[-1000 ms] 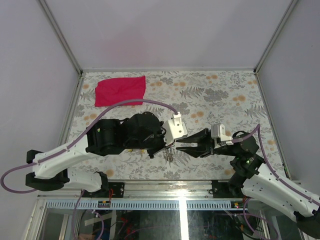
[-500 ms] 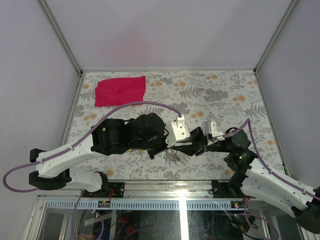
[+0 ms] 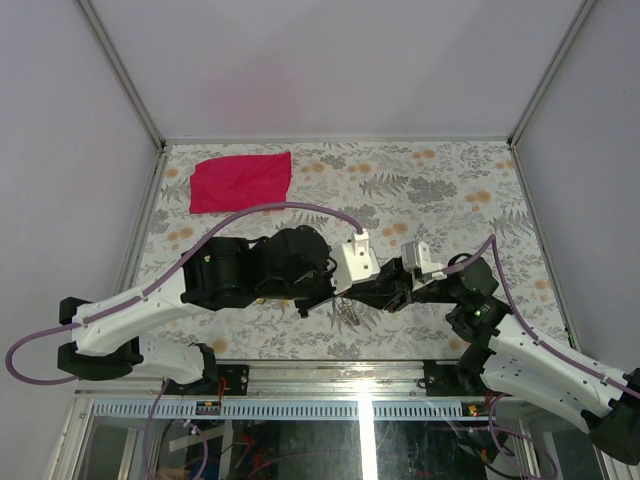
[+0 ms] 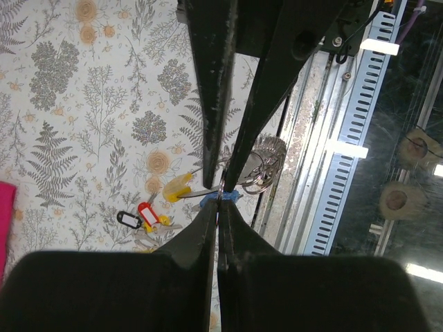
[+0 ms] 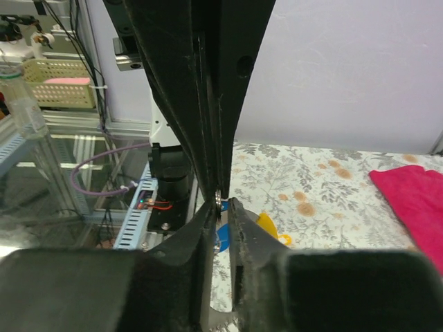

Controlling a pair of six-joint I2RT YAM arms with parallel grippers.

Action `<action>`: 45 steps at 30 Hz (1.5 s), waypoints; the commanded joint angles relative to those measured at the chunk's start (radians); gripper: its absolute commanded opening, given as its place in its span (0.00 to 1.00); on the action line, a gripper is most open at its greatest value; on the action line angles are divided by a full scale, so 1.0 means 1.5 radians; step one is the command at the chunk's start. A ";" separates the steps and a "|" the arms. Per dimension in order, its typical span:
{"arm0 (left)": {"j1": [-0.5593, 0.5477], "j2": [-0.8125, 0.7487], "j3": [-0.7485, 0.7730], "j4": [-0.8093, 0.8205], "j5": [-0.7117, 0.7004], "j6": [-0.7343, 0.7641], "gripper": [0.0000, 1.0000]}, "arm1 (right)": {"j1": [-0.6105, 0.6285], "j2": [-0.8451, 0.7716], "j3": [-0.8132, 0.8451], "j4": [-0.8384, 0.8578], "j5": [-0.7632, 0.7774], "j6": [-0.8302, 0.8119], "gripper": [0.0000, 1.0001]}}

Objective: Put the keys on the keyring

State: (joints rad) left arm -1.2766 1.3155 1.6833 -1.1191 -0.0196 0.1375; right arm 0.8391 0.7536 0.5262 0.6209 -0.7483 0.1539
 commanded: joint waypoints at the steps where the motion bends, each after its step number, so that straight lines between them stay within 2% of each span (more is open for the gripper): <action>1: -0.003 -0.002 0.021 0.015 -0.007 0.014 0.00 | 0.004 0.007 0.014 0.055 -0.015 0.014 0.10; 3: -0.004 -0.002 0.019 0.015 -0.008 0.014 0.00 | 0.004 0.010 0.017 0.065 -0.022 0.023 0.04; 6: -0.003 -0.009 0.014 0.021 -0.006 0.014 0.00 | 0.004 0.008 0.015 0.083 -0.022 0.037 0.00; 9: -0.004 -0.028 -0.006 0.046 -0.004 0.010 0.01 | 0.004 -0.006 0.016 0.091 -0.012 0.044 0.00; 14: -0.004 -0.092 -0.058 0.115 0.007 -0.001 0.16 | 0.003 -0.030 0.022 0.094 -0.002 0.056 0.00; 16: -0.004 -0.117 -0.081 0.149 0.014 -0.009 0.19 | 0.004 -0.035 0.022 0.098 0.000 0.062 0.00; 26: -0.004 -0.242 -0.210 0.331 0.020 -0.051 0.23 | 0.004 -0.039 0.024 0.149 0.003 0.100 0.00; 32: -0.003 -0.312 -0.297 0.465 0.013 -0.077 0.27 | 0.004 -0.026 -0.009 0.262 0.043 0.167 0.00; 40: -0.004 -0.311 -0.326 0.470 -0.023 -0.108 0.34 | 0.004 -0.035 -0.021 0.217 0.095 0.144 0.00; 45: -0.003 -0.309 -0.346 0.474 -0.047 -0.129 0.44 | 0.004 -0.052 -0.021 0.173 0.103 0.123 0.00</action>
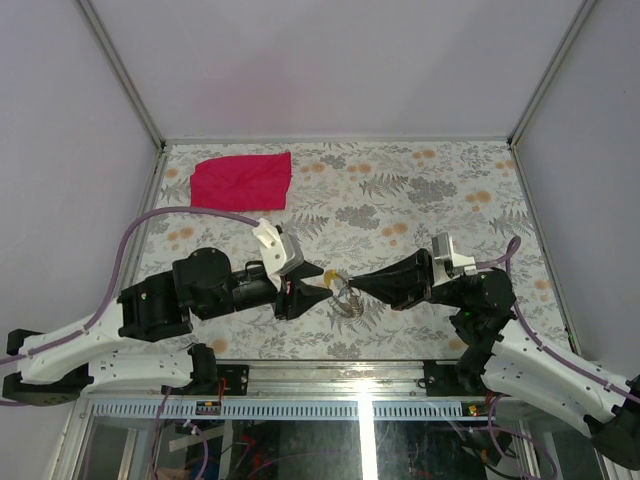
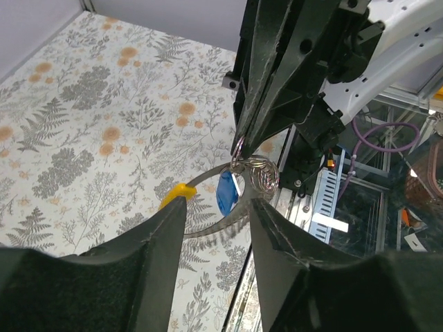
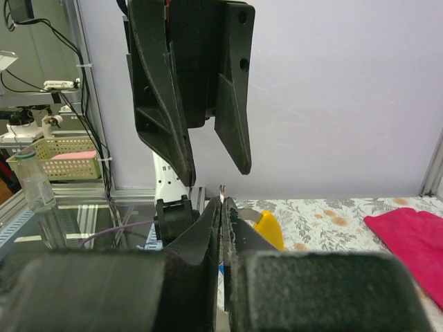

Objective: Put the keys on the keyring

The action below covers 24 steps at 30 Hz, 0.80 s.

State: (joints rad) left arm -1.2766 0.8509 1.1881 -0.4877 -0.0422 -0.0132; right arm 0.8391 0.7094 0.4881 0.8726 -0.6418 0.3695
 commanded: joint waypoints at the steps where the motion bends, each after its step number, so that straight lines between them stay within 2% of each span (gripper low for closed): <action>1: -0.003 0.002 -0.019 0.055 -0.031 -0.031 0.46 | 0.004 -0.026 0.005 -0.004 0.033 -0.024 0.00; 2: -0.002 0.004 -0.022 0.056 -0.029 -0.032 0.52 | 0.004 -0.030 0.005 -0.011 0.037 -0.026 0.00; 4: -0.003 0.004 -0.030 0.064 -0.027 -0.035 0.56 | 0.004 -0.038 0.002 -0.020 0.042 -0.028 0.00; 8: -0.003 -0.005 -0.057 0.087 -0.037 -0.041 0.57 | 0.004 -0.051 0.005 -0.045 0.053 -0.035 0.00; 13: -0.002 -0.023 -0.104 0.144 -0.053 -0.063 0.57 | 0.004 -0.063 0.022 -0.138 0.092 -0.062 0.00; 17: -0.002 -0.030 -0.150 0.218 -0.057 -0.101 0.59 | 0.004 -0.078 0.021 -0.177 0.181 -0.074 0.00; 19: -0.002 -0.028 -0.173 0.251 -0.061 -0.120 0.66 | 0.004 -0.083 0.018 -0.184 0.230 -0.075 0.00; 24: -0.003 -0.018 -0.224 0.333 -0.085 -0.145 0.76 | 0.004 -0.083 0.020 -0.196 0.325 -0.067 0.00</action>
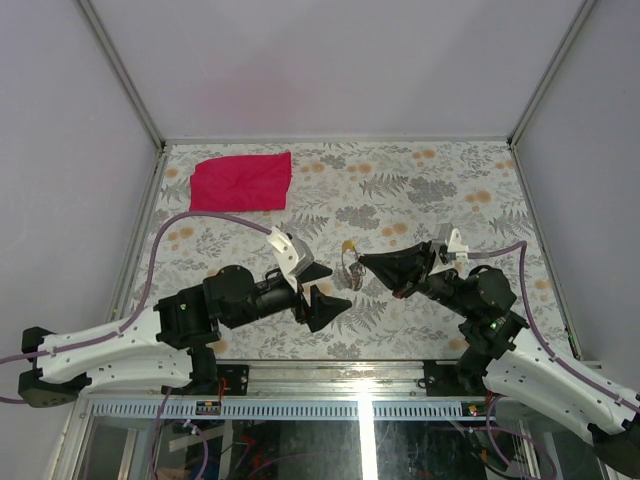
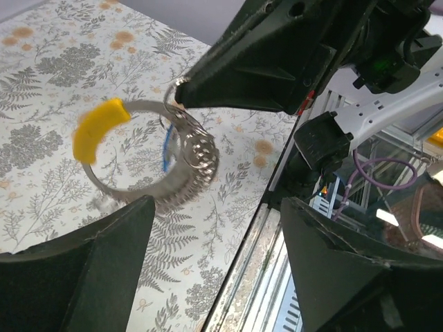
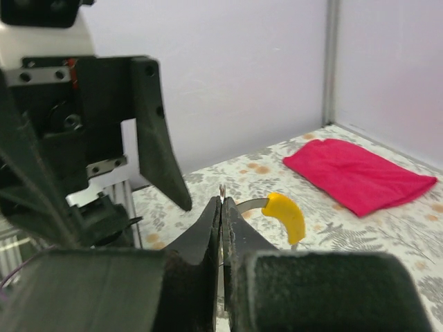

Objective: Put the keys on the keyring

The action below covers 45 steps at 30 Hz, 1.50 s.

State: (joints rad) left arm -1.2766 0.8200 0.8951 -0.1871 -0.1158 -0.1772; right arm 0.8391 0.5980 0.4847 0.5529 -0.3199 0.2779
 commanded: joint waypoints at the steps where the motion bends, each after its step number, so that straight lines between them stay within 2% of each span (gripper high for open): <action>1: -0.003 0.006 -0.035 0.144 -0.047 -0.035 0.77 | 0.004 -0.008 0.023 0.016 0.123 -0.003 0.00; 9: -0.003 0.060 -0.064 0.249 -0.157 0.032 0.86 | 0.004 -0.002 0.036 0.017 0.185 0.045 0.00; 13: -0.003 0.098 -0.051 0.277 -0.172 0.056 0.92 | 0.004 -0.003 0.045 0.004 0.216 0.067 0.00; 19: -0.003 0.146 -0.034 0.294 -0.178 0.072 0.93 | 0.004 -0.005 0.054 -0.005 0.229 0.089 0.00; 29: -0.003 0.201 -0.015 0.336 -0.251 0.148 0.76 | 0.004 0.003 0.081 -0.008 0.207 0.142 0.00; 38: -0.002 0.187 -0.009 0.334 -0.232 0.181 0.53 | 0.004 0.000 0.094 -0.013 0.205 0.156 0.00; 42: -0.003 0.186 -0.006 0.329 -0.228 0.183 0.40 | 0.004 0.003 0.100 -0.009 0.200 0.165 0.00; 45: -0.001 0.186 -0.008 0.333 -0.229 0.183 0.39 | 0.004 0.005 0.106 -0.009 0.195 0.171 0.00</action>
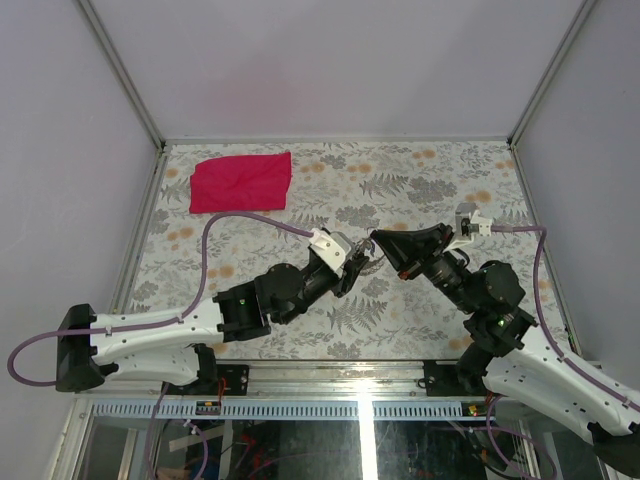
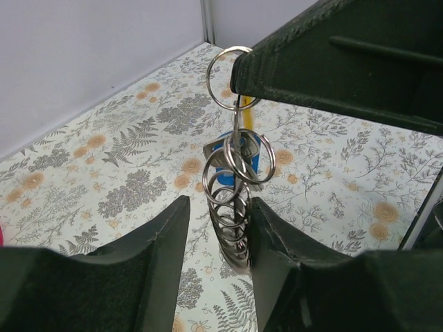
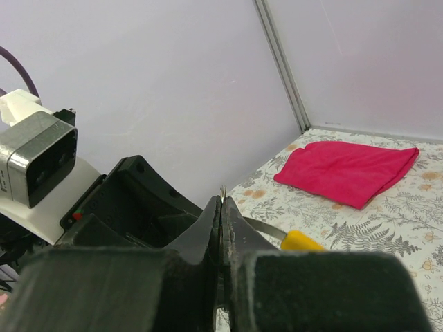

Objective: Put the keys on the keyring

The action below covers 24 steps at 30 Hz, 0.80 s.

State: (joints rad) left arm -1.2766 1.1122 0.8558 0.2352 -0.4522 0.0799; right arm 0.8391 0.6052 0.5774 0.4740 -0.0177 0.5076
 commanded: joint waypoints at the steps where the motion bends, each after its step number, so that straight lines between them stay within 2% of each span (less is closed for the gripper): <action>1: -0.001 -0.008 0.019 0.052 -0.006 0.013 0.39 | 0.003 0.001 0.045 0.045 -0.008 0.022 0.00; 7: 0.000 -0.010 0.018 0.056 -0.010 0.013 0.39 | 0.004 -0.002 0.046 0.046 -0.012 0.038 0.00; 14: 0.001 -0.011 0.029 0.042 0.006 0.016 0.19 | 0.004 -0.011 0.046 0.026 -0.008 0.036 0.00; 18: 0.001 -0.015 0.038 0.022 0.019 0.016 0.02 | 0.004 -0.019 0.047 0.006 0.004 0.026 0.00; 21: 0.001 -0.025 0.040 0.004 0.035 0.013 0.00 | 0.003 -0.024 0.053 -0.014 0.016 0.013 0.06; 24: 0.002 -0.035 0.046 -0.030 0.064 0.005 0.00 | 0.004 -0.029 0.066 -0.041 0.030 -0.008 0.19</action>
State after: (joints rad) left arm -1.2766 1.0985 0.8734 0.2138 -0.4118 0.0940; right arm 0.8391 0.5785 0.6041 0.4229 -0.0162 0.5411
